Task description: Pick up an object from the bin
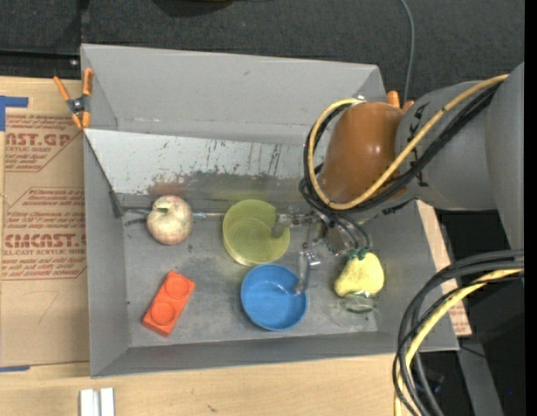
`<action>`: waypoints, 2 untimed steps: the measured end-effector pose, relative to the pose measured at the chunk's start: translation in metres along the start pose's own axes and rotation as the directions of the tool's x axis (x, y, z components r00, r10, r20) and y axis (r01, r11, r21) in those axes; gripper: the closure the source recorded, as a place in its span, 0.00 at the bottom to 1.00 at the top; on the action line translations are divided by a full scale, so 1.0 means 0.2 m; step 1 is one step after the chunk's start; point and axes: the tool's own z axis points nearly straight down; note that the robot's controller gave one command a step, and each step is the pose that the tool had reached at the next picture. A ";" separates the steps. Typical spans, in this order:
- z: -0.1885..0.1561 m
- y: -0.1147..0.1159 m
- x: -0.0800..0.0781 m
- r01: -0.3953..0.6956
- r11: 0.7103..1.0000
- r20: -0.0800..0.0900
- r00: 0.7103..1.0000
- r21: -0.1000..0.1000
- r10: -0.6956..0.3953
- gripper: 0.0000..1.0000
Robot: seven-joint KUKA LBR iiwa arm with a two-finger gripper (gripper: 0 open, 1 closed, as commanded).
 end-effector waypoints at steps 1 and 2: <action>0.08 0.44 -0.15 0.002 1.000 0.002 1.000 -0.001 -0.002 0.00; 0.12 0.25 0.33 0.217 0.976 0.020 0.976 0.006 -0.217 0.00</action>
Offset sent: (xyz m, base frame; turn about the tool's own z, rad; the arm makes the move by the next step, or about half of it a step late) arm -0.0782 0.0374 -0.0273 -0.2202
